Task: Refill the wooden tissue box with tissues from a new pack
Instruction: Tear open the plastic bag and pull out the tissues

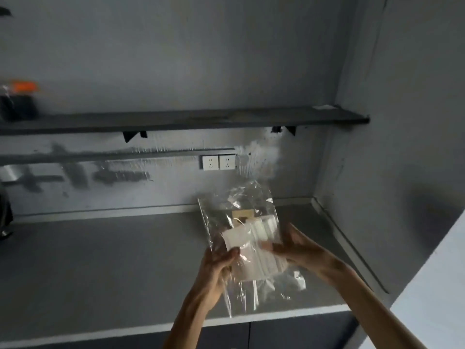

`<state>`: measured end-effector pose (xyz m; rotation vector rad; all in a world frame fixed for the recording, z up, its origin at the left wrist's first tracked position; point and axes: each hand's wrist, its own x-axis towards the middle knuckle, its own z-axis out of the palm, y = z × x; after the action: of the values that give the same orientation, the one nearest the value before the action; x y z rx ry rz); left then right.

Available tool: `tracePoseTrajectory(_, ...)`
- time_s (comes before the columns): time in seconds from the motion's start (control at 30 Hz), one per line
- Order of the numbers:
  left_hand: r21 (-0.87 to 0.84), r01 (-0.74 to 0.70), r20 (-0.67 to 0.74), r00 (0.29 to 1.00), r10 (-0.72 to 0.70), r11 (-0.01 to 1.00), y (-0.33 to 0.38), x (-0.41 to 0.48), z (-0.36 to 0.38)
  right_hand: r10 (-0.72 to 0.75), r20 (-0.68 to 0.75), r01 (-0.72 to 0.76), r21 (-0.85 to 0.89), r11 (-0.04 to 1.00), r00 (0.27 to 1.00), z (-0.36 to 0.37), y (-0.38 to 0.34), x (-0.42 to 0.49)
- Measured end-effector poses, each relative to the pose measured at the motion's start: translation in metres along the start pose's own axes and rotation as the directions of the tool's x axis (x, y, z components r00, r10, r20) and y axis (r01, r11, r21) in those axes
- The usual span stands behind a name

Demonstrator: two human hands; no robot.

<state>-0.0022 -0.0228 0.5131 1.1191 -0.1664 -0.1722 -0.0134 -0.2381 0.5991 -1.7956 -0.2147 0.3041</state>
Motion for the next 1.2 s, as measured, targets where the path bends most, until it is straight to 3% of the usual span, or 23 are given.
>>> tracePoseTrajectory(0.1,-0.079,-0.076,-0.075,0.995,0.070,0.994,-0.008,0.032,0.021,-0.092,-0.029,0.089,-0.077,0.993,0.995,-0.030,-0.009,0.020)
tracePoseTrajectory(0.17,-0.107,-0.106,-0.166,0.982,0.087,0.989,-0.006,0.058,0.036,-0.232,-0.114,0.177,-0.362,0.915,0.966,-0.046,-0.011,0.040)
tracePoseTrajectory(0.23,-0.211,-0.062,-0.268,0.963,0.003,0.976,-0.003,0.082,0.045,-0.450,-0.187,0.183,-0.730,0.658,0.873,-0.055,-0.012,0.056)
tracePoseTrajectory(0.3,-0.393,0.022,-0.249,0.960,-0.130,0.919,0.001,0.096,0.050,-0.668,-0.152,0.151,-0.916,0.373,0.729,-0.054,-0.013,0.068)
tracePoseTrajectory(0.37,-0.609,0.069,-0.155,0.967,-0.203,0.790,0.000,0.102,0.046,-0.754,-0.080,0.162,-0.957,0.242,0.652,-0.049,0.003,0.085)
tracePoseTrajectory(0.47,-0.781,0.096,-0.016,0.985,-0.174,0.617,-0.011,0.114,0.027,-0.790,-0.001,0.193,-0.969,0.152,0.613,-0.041,0.052,0.110)
tracePoseTrajectory(0.57,-0.784,0.109,0.007,0.986,-0.166,0.611,-0.037,0.131,-0.001,-0.779,0.038,0.222,-0.966,0.131,0.626,-0.032,0.097,0.124)
tracePoseTrajectory(0.67,-0.705,0.207,0.029,0.964,-0.264,0.678,-0.059,0.146,-0.009,-0.772,0.050,0.229,-0.965,0.126,0.633,-0.019,0.117,0.135)
tracePoseTrajectory(0.73,-0.737,0.241,0.029,0.945,-0.327,0.631,-0.087,0.152,-0.017,-0.688,0.094,0.243,-0.962,0.122,0.719,-0.009,0.132,0.141)
tracePoseTrajectory(0.83,-0.789,0.215,0.012,0.942,-0.335,0.576,-0.124,0.167,-0.035,-0.396,0.146,0.235,-0.954,0.186,0.907,0.003,0.158,0.146)
tracePoseTrajectory(0.9,-0.801,0.268,0.069,0.930,-0.362,0.536,-0.141,0.177,-0.042,-0.278,0.149,0.210,-0.956,0.206,0.949,0.001,0.160,0.136)
tracePoseTrajectory(0.93,-0.802,0.320,0.105,0.906,-0.410,0.504,-0.146,0.182,-0.044,-0.307,0.093,0.173,-0.954,0.246,0.947,-0.003,0.159,0.131)
tracePoseTrajectory(0.97,-0.798,0.370,0.134,0.878,-0.459,0.475,-0.150,0.186,-0.046,-0.357,-0.014,0.117,-0.932,0.342,0.934,-0.009,0.159,0.126)
tracePoseTrajectory(1.03,-0.804,0.443,0.222,0.843,-0.490,0.397,-0.150,0.194,-0.044,-0.282,-0.372,-0.086,-0.723,0.686,0.884,-0.026,0.161,0.117)
tracePoseTrajectory(1.07,-0.817,0.437,0.220,0.839,-0.498,0.376,-0.150,0.197,-0.042,-0.100,-0.531,-0.190,-0.464,0.865,0.841,-0.037,0.162,0.116)
tracePoseTrajectory(1.1,-0.833,0.420,0.206,0.839,-0.504,0.360,-0.154,0.202,-0.040,0.151,-0.572,-0.246,-0.092,0.965,0.806,-0.046,0.167,0.119)
tracePoseTrajectory(1.13,-0.839,0.414,0.213,0.848,-0.485,0.354,-0.158,0.205,-0.036,0.356,-0.483,-0.238,0.289,0.927,0.800,-0.054,0.176,0.124)
tracePoseTrajectory(1.17,-0.826,0.424,0.228,0.854,-0.468,0.371,-0.160,0.208,-0.030,0.464,-0.351,-0.205,0.572,0.794,0.813,-0.063,0.189,0.131)
tracePoseTrajectory(1.2,-0.803,0.438,0.232,0.853,-0.467,0.403,-0.164,0.211,-0.026,0.500,-0.280,-0.183,0.699,0.692,0.820,-0.072,0.200,0.137)
